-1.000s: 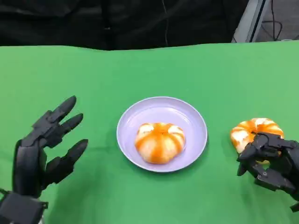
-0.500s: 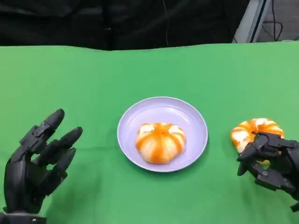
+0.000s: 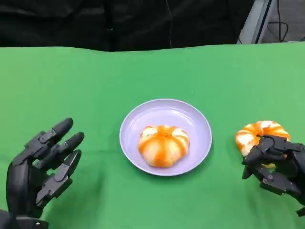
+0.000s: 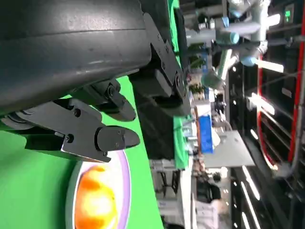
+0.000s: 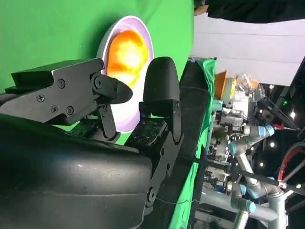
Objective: Grasp the bread from the table and place it into the plate.
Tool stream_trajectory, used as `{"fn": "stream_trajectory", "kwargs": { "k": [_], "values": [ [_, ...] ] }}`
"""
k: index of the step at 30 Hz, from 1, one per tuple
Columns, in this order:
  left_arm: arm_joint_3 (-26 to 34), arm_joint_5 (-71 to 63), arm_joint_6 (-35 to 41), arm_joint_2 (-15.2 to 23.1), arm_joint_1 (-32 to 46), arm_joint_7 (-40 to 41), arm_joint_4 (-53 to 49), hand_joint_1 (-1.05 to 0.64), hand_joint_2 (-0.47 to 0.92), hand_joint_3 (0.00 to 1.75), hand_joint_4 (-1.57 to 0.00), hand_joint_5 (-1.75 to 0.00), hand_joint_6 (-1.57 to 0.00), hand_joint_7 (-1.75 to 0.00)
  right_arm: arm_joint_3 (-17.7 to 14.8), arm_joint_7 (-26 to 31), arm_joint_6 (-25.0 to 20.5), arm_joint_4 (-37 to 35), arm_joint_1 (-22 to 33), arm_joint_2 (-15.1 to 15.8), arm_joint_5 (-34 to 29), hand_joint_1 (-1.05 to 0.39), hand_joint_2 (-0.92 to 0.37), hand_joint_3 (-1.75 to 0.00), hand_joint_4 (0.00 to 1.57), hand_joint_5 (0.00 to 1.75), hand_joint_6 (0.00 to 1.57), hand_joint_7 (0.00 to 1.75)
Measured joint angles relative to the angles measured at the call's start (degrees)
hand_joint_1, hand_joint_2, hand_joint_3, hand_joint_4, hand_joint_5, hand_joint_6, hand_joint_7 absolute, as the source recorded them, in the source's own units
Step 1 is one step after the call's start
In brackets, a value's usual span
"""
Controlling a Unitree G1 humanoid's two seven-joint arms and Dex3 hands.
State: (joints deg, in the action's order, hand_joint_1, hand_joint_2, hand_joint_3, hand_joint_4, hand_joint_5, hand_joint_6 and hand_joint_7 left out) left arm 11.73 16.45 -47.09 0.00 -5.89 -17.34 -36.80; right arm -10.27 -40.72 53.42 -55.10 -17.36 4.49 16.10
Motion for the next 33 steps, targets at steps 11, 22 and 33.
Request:
{"fn": "stream_trajectory", "kwargs": {
  "k": [11, 22, 33],
  "values": [
    [0.97, -7.32, 0.0, -0.35, -0.09, 8.63, -0.64, -0.02, 0.92, 0.46, -1.12, -0.84, -1.27, -0.47, 0.0, -0.02, 0.07, 0.0, 0.0, 0.0, 0.02, 0.07, -0.88, -0.59, 0.81, 1.47, 0.85, 1.05],
    [-0.6, -18.11, -0.4, 0.83, 0.08, 16.62, -2.41, -0.08, 0.8, 0.66, -0.94, -1.35, -0.99, -1.09, 0.0, 0.26, 0.44, -0.02, 0.0, 0.0, -0.12, 0.08, -0.88, -0.59, 0.81, 1.46, 0.85, 1.05],
    [-2.25, -22.71, -0.67, 2.05, 0.07, 22.39, -3.37, -0.09, 0.7, 0.85, -0.93, -1.38, -0.96, -1.17, 0.0, -0.21, 0.45, -0.04, -0.01, 0.0, 0.1, 0.08, -0.87, -0.6, 0.81, 1.47, 0.86, 1.03]
  ]
}}
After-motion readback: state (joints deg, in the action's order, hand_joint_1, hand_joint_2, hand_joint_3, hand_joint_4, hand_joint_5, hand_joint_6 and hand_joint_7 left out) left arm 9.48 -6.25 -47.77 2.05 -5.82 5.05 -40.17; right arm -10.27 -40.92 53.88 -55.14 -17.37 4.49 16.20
